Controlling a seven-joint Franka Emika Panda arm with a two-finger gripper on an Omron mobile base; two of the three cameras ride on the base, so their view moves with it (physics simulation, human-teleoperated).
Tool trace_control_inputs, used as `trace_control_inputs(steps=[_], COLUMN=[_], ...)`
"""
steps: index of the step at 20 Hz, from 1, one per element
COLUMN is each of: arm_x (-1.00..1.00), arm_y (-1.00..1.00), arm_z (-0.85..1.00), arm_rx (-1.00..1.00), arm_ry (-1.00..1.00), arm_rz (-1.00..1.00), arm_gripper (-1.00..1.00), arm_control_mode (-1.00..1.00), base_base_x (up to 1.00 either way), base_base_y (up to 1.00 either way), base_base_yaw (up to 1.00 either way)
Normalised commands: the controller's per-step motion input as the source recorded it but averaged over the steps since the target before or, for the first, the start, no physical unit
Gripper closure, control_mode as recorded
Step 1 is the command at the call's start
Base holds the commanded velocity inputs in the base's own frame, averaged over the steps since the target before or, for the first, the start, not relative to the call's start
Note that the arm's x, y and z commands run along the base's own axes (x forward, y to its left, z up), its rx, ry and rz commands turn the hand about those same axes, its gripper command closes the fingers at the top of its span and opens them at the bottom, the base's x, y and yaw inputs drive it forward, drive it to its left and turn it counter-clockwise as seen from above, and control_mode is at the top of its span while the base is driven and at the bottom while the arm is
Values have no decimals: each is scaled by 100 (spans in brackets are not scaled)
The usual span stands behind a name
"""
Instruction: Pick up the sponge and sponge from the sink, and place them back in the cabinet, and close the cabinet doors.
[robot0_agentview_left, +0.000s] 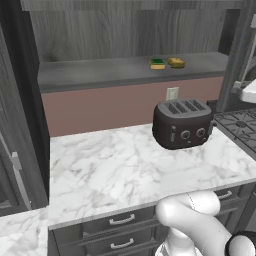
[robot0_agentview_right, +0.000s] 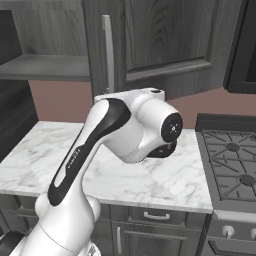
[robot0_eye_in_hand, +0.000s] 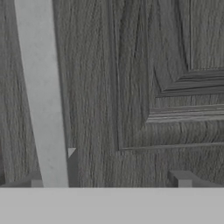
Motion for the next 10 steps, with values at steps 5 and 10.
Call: trace_control_inputs(steps=[5, 10], arm_x=[44, 47], arm_y=[9, 8], arm_z=[-8, -4], arm_rx=[0, 0], arm_ry=[-4, -3], arm_rz=[-3, -5], arm_gripper=[-100, -100], arm_control_mode=[-100, -100], base_base_x=[0, 0], base_base_y=[0, 0], base_base_yaw=[0, 0])
